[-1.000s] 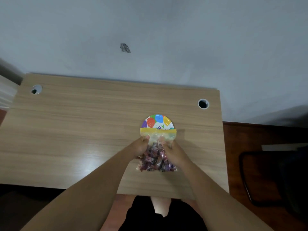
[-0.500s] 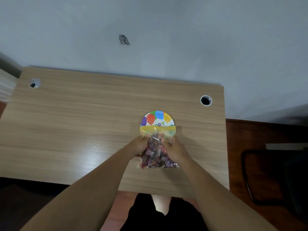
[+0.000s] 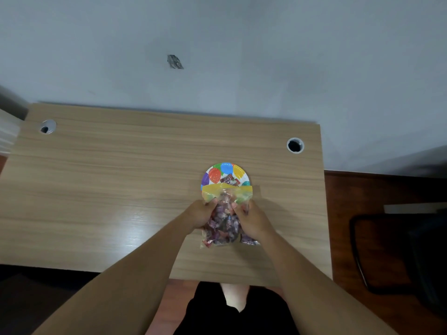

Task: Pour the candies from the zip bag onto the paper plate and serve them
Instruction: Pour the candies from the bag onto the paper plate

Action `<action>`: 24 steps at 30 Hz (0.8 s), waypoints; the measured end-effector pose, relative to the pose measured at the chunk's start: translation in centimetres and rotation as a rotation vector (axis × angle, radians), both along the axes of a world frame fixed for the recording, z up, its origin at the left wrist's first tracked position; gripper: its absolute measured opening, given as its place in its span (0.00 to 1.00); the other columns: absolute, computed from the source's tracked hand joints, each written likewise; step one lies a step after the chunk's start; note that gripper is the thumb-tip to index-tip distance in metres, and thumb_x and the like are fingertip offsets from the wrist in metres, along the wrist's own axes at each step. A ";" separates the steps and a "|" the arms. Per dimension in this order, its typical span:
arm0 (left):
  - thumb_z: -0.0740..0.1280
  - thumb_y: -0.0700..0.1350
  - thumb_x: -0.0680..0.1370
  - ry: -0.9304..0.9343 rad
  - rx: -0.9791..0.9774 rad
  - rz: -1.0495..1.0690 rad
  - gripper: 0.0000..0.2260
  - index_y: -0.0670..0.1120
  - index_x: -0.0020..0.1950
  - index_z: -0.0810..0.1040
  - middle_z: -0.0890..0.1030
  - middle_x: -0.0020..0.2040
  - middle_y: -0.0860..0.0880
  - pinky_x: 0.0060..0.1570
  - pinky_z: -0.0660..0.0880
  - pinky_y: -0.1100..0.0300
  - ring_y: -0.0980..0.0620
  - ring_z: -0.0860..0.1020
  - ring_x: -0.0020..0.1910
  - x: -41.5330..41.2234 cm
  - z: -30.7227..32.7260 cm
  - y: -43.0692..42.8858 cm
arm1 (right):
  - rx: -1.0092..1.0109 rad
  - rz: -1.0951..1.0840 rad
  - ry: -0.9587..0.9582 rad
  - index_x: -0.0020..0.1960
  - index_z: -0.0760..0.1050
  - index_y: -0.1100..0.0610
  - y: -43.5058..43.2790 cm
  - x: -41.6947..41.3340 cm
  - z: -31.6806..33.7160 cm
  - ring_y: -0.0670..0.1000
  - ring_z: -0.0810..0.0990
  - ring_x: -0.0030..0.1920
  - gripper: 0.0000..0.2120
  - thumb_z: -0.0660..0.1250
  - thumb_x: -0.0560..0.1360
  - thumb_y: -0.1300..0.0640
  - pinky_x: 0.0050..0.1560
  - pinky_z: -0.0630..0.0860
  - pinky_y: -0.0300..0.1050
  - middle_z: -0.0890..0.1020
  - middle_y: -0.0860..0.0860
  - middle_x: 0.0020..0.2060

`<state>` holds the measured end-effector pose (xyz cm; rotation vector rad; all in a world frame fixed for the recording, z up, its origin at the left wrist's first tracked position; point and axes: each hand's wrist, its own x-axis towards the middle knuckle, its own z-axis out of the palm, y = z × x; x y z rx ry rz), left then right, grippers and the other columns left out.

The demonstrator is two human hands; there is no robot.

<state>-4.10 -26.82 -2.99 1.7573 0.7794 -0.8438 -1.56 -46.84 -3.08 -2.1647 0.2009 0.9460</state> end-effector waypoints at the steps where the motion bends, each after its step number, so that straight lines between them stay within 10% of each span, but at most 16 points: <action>1: 0.61 0.68 0.80 -0.004 0.000 0.010 0.30 0.45 0.67 0.84 0.87 0.60 0.43 0.68 0.79 0.43 0.41 0.84 0.60 -0.1 -0.1 0.1 | -0.002 0.003 -0.004 0.60 0.76 0.57 0.0 -0.1 0.0 0.58 0.84 0.56 0.24 0.63 0.83 0.35 0.57 0.78 0.52 0.86 0.52 0.54; 7: 0.67 0.68 0.77 0.008 -0.051 0.097 0.28 0.43 0.52 0.86 0.89 0.51 0.42 0.60 0.84 0.43 0.41 0.87 0.52 -0.1 -0.2 0.5 | 0.002 0.012 0.001 0.57 0.74 0.56 0.0 0.0 0.8 0.51 0.79 0.46 0.20 0.63 0.85 0.38 0.43 0.71 0.46 0.81 0.48 0.45; 17: 0.73 0.46 0.82 0.015 -0.233 0.167 0.11 0.43 0.62 0.85 0.88 0.59 0.39 0.53 0.85 0.51 0.42 0.88 0.55 -0.6 0.4 0.9 | 0.048 -0.045 0.020 0.69 0.78 0.53 0.1 -0.1 0.6 0.56 0.84 0.62 0.21 0.66 0.84 0.40 0.56 0.74 0.45 0.86 0.52 0.62; 24: 0.70 0.49 0.83 0.029 -0.164 0.152 0.10 0.47 0.62 0.85 0.87 0.51 0.40 0.48 0.80 0.55 0.48 0.83 0.42 -0.8 0.3 1.3 | 0.001 0.000 0.051 0.63 0.77 0.55 0.0 -0.5 0.3 0.57 0.85 0.57 0.17 0.66 0.84 0.42 0.51 0.73 0.45 0.84 0.52 0.54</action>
